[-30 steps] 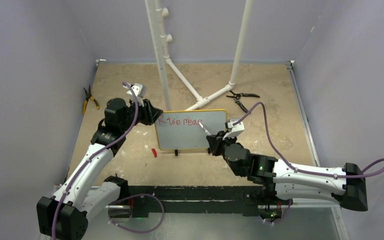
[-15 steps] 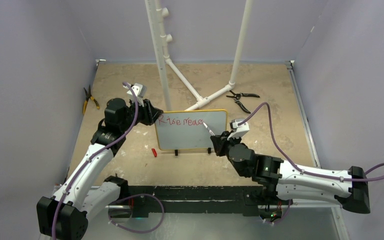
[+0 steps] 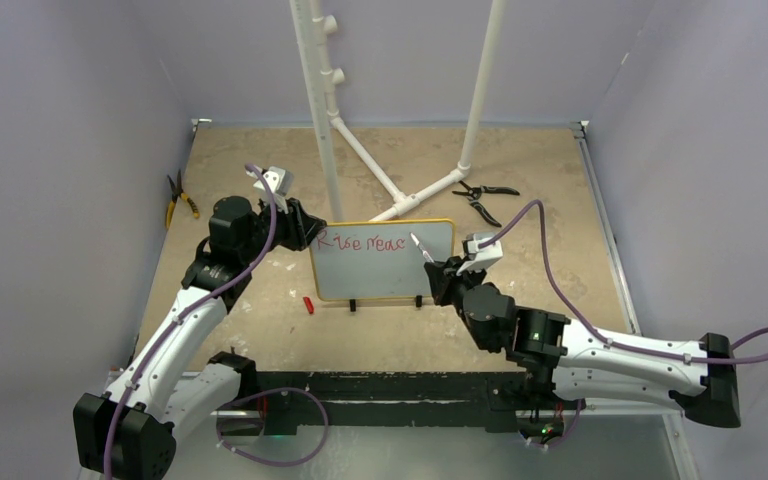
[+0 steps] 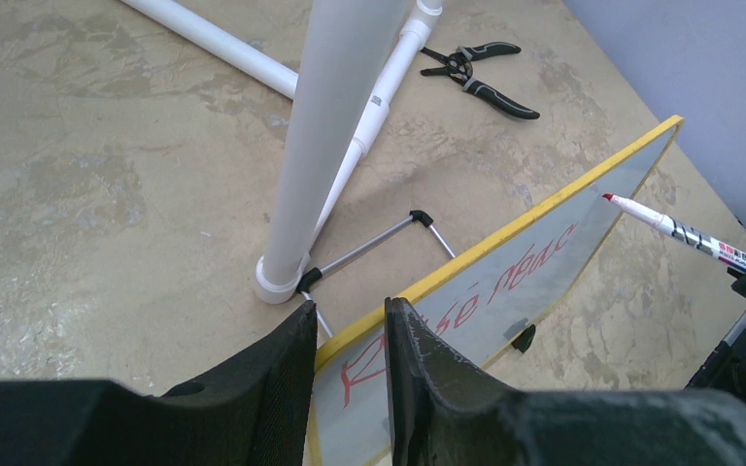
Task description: Write a sentence on the whiteboard
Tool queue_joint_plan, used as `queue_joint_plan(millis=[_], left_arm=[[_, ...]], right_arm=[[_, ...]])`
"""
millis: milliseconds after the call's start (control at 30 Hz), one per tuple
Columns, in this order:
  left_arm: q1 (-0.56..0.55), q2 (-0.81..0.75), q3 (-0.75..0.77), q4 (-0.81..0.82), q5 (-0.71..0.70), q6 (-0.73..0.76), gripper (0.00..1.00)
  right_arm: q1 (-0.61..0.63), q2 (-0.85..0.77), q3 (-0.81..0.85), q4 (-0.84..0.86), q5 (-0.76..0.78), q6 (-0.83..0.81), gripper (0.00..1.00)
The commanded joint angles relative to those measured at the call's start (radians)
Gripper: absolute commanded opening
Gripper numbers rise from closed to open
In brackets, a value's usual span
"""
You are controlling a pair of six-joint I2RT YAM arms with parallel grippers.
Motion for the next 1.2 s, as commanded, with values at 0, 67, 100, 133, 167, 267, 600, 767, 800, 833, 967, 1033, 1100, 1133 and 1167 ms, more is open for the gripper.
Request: queue_joint_plan(millis=[0, 67, 100, 133, 167, 267, 600, 767, 800, 833, 967, 1033, 1100, 1133, 1167], left_arm=[[0.000, 0.001, -0.015, -0.004, 0.029, -0.017, 0.30], [0.000, 0.002, -0.014, -0.003, 0.030, -0.018, 0.30], [0.000, 0.003, -0.014, -0.003, 0.031, -0.017, 0.30], [0.000, 0.004, -0.014, -0.002, 0.032, -0.017, 0.30], [0.000, 0.006, -0.014, -0.001, 0.033, -0.018, 0.30], [0.000, 0.006, -0.015, -0.001, 0.036, -0.020, 0.30], [0.000, 0.006, -0.015, 0.000, 0.037, -0.023, 0.30], [0.000, 0.008, -0.015, 0.002, 0.038, -0.024, 0.29], [0.000, 0.008, -0.015, 0.002, 0.038, -0.024, 0.29], [0.000, 0.008, -0.015, 0.001, 0.038, -0.025, 0.30], [0.000, 0.006, -0.015, 0.000, 0.037, -0.024, 0.29], [0.000, 0.006, -0.016, 0.000, 0.035, -0.024, 0.30], [0.000, 0.006, -0.016, 0.000, 0.034, -0.023, 0.29], [0.000, 0.006, -0.016, 0.000, 0.033, -0.022, 0.30], [0.000, 0.006, -0.015, -0.001, 0.034, -0.022, 0.30]], right_arm=[[-0.004, 0.009, 0.041, 0.031, 0.033, -0.016, 0.00], [-0.004, 0.015, 0.037, 0.000, 0.035, 0.013, 0.00], [-0.004, 0.016, 0.032, -0.012, 0.035, 0.029, 0.00], [-0.004, 0.016, 0.027, -0.021, 0.034, 0.041, 0.00], [-0.004, 0.014, 0.022, -0.028, 0.028, 0.055, 0.00], [-0.004, 0.009, 0.008, -0.054, 0.009, 0.098, 0.00], [-0.004, 0.005, -0.028, -0.114, -0.073, 0.164, 0.00], [-0.004, -0.008, -0.033, -0.107, -0.068, 0.168, 0.00], [-0.004, -0.008, -0.032, -0.096, -0.064, 0.162, 0.00], [-0.004, -0.008, -0.031, -0.085, -0.059, 0.156, 0.00], [-0.004, -0.005, -0.026, -0.042, -0.031, 0.131, 0.00], [-0.003, -0.006, -0.022, -0.033, -0.015, 0.123, 0.00], [-0.004, -0.010, -0.020, -0.026, -0.002, 0.115, 0.00], [-0.003, -0.009, -0.019, -0.025, 0.003, 0.112, 0.00], [-0.003, -0.008, -0.016, -0.027, 0.009, 0.111, 0.00]])
